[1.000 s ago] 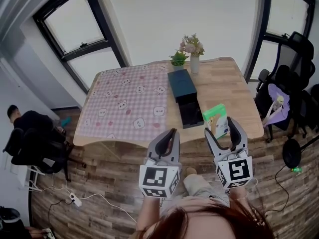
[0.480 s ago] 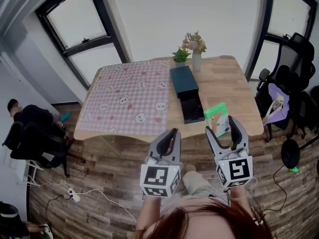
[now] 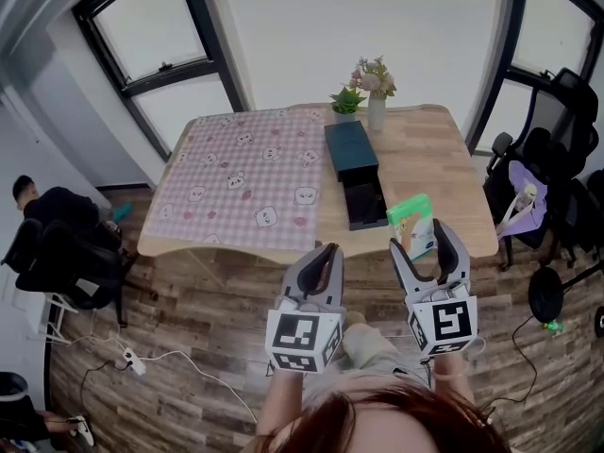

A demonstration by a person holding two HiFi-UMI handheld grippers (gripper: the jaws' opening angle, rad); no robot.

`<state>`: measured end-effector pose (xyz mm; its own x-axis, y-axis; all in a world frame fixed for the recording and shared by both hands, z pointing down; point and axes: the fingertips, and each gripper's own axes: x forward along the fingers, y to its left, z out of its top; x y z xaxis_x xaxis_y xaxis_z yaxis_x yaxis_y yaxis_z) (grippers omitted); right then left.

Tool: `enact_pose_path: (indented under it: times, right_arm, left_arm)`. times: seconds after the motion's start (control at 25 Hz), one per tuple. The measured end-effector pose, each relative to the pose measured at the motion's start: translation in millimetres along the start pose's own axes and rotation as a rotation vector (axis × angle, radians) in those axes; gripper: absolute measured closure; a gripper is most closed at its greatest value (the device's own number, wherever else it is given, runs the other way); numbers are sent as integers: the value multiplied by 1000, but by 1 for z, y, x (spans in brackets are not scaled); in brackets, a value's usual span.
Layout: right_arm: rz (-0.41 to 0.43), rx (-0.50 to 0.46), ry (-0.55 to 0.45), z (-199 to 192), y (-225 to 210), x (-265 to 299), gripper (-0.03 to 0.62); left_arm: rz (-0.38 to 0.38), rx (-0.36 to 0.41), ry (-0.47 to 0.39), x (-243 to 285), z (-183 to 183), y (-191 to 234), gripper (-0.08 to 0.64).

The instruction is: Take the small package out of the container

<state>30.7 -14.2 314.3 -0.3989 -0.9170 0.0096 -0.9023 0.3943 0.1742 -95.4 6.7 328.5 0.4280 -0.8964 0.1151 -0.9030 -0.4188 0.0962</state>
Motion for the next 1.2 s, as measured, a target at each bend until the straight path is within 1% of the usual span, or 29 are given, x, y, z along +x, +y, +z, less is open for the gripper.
enact_pose_path:
  times: [0.28,0.52,0.76,1.2]
  right_arm:
    - [13,-7,9,0,-2,8,273]
    - [22,13,-3,2,-5,20,273]
    - [12,33,-6,5,-17,27,274]
    - [12,14,-2,1,-33,47,274]
  left_arm:
    - [5,1,-2,7,0,1,543]
    - [19,16,-12,17,8,13,543]
    - [5,20,-15,33,13,13,543]
    - [-9,25,-16,62,17,17,543]
